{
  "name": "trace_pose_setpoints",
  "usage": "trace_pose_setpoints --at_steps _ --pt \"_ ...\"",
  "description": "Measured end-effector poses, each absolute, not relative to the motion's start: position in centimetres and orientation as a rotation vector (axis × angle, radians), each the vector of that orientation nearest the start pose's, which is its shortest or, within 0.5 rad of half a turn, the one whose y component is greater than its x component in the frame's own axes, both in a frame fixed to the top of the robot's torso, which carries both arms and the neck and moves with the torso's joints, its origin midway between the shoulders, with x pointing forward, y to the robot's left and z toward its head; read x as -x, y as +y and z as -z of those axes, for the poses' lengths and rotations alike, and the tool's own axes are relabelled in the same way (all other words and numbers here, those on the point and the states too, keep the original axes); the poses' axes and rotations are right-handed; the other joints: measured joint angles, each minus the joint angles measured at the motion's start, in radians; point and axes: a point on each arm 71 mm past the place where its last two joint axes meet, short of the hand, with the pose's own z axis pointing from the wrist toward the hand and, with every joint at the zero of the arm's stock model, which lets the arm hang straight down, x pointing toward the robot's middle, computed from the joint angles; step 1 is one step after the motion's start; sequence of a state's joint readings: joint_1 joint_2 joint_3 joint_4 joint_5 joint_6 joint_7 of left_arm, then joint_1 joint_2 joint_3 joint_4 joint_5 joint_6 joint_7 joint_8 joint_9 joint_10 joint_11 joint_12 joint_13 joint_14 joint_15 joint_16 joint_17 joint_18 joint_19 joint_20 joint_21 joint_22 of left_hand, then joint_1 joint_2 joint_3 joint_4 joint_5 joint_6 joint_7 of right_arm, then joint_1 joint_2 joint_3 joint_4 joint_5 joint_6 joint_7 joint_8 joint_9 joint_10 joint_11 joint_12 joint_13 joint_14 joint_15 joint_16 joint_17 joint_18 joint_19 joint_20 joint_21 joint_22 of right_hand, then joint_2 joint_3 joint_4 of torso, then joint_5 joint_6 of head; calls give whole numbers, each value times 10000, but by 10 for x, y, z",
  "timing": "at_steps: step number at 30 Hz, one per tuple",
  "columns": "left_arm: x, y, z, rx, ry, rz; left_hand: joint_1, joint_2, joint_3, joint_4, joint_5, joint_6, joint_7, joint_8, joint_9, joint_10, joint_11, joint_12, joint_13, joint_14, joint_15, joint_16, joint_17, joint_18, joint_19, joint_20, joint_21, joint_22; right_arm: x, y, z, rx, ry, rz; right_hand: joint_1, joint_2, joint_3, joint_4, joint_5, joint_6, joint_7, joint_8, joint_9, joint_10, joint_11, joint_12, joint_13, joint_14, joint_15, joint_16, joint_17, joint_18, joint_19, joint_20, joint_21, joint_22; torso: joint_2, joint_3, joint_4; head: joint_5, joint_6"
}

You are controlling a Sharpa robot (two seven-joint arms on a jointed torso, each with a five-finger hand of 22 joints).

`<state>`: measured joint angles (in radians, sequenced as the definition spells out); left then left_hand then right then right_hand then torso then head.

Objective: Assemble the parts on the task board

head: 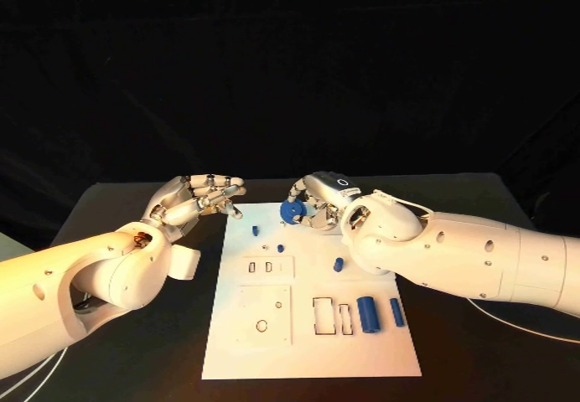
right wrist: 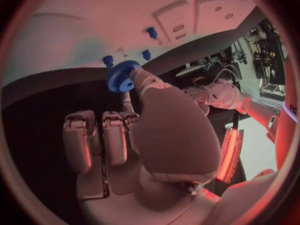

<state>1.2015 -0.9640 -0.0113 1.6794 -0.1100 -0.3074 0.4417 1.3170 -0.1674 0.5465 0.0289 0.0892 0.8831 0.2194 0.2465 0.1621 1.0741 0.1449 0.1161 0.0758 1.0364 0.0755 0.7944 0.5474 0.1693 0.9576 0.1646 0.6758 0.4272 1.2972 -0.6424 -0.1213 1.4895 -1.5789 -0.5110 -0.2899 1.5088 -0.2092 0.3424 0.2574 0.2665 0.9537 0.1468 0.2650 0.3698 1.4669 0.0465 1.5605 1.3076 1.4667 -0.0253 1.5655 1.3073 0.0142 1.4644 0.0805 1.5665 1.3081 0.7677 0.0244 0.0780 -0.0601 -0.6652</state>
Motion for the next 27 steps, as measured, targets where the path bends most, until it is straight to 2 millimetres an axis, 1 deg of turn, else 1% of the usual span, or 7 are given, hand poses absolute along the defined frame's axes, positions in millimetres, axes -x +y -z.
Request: trace_pose_setpoints --at_steps 4,5,11,16,20,22,27 --pt "-462 220 149 9459 13831 16141 0 0 0 0 0 0 0 0 0 0 0 0 0 0 0 0 -9 0 0 0 0 0 -494 -106 159 2210 14446 -6129 -12 10 46 -7 -20 0 0 0 0 0 0 0 -1 0 0 0 0 0 0 0 0 -1 8 3 -2 26 -5" --pt "-462 220 149 9458 13832 16143 0 0 0 0 0 0 0 0 -1 0 0 0 0 0 0 0 -9 0 0 -1 0 -1 -495 -104 160 2258 14461 -6115 -84 -56 59 5 -27 1 -1 6 0 0 0 0 -1 0 0 0 -1 0 0 0 0 -1 9 8 -4 33 -5" --pt "-461 218 149 9448 13846 16175 0 0 0 0 0 0 0 0 -1 0 0 0 0 0 0 0 -9 -1 0 0 0 -2 -499 -94 170 2491 14639 -5960 -118 -45 85 30 -59 6 -5 11 3 0 1 0 -1 0 1 0 7 1 0 0 0 -2 17 15 -1 36 22" --pt "-462 218 149 9446 13849 16181 0 0 28 -28 0 0 0 0 -2 0 0 0 0 0 0 60 -8 1 -72 -2 55 25 -502 -91 176 2591 14813 -5784 -130 -58 112 4 -90 7 -5 12 2 0 1 -1 -1 0 1 0 7 1 0 0 -1 -2 22 32 1 69 17" --pt "-462 218 149 9448 13847 16174 0 0 28 -28 0 0 0 0 -2 0 0 0 0 0 0 60 -8 1 -72 -1 55 24 -504 -88 179 2656 14918 -5694 -143 -71 111 4 -96 7 -6 27 0 0 1 -1 -1 1 1 0 7 1 -1 0 -1 -3 22 33 -12 109 -4" --pt "-462 218 149 9448 13848 16174 26 25 28 -28 0 0 0 0 -2 0 0 0 0 0 0 60 -15 0 -72 -2 55 31 -505 -87 180 2681 14957 -5649 -143 -72 111 4 -97 7 -6 32 -2 -1 1 -1 -2 1 2 0 7 1 0 1 -1 -3 21 39 -20 124 -14" --pt "-462 219 149 9451 13848 16166 41 41 28 -28 0 0 0 0 -2 0 0 0 0 0 0 60 -21 1 -72 -1 55 38 -508 -87 182 2715 15036 -5512 -169 -98 127 20 -116 8 -6 62 -8 -1 1 -1 -2 1 2 0 6 1 -1 1 -1 -4 14 41 -20 146 -53"
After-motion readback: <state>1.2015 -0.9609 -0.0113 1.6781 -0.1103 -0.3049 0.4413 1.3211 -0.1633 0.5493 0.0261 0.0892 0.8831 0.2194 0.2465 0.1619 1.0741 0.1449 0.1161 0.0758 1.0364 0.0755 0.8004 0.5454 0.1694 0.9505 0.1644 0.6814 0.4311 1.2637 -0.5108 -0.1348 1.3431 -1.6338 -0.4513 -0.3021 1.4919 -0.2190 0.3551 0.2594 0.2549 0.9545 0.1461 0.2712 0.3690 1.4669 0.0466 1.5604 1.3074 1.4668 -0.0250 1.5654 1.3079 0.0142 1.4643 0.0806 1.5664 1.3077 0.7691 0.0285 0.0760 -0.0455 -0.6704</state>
